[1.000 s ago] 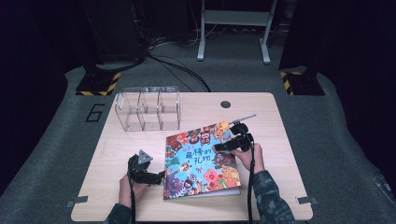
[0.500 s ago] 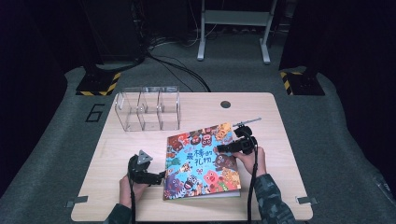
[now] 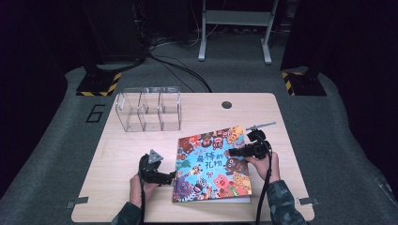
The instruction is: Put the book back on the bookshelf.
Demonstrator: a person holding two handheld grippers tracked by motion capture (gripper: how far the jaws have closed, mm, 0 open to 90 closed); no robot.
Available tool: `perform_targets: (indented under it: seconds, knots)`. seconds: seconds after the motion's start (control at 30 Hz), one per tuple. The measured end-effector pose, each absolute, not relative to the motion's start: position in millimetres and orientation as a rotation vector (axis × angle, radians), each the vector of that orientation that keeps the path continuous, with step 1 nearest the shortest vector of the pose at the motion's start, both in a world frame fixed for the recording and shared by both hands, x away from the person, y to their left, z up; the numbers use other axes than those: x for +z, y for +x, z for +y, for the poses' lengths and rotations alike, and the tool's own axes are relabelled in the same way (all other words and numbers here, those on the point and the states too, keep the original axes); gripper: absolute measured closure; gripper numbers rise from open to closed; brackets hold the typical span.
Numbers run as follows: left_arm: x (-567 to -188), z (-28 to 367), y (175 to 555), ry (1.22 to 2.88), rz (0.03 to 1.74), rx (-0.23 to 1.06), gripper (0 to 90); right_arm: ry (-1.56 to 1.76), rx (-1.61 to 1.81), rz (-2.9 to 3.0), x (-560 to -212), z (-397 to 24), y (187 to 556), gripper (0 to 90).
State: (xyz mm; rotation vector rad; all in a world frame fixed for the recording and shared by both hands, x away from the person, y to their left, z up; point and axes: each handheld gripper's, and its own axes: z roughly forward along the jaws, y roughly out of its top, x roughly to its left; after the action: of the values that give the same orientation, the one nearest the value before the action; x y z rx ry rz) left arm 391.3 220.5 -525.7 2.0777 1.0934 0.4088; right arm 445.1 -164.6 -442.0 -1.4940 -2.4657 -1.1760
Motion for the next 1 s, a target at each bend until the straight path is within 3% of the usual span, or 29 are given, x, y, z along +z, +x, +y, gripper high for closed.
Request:
perform_targets:
  seconds: [0.17,0.3,0.53,1.0]
  knots:
    - [-522.2,209.3,396.2,2.112,1.063,0.466,0.0,-1.493,-1.173,-2.472,-440.8,-165.0,444.0,44.3]
    - [-528.3,214.9,399.1,2.055,1.102,0.375,1.4,-1.484,-1.159,-2.48,-437.7,-164.3,444.8,44.3]
    - [-529.6,217.4,399.7,2.063,1.073,0.382,1.6,-1.463,-1.12,-2.512,-425.5,-158.4,447.4,43.6]
    - [-530.2,217.8,400.0,2.044,1.066,0.37,2.5,-1.415,-1.089,-2.464,-417.7,-143.7,482.9,34.4]
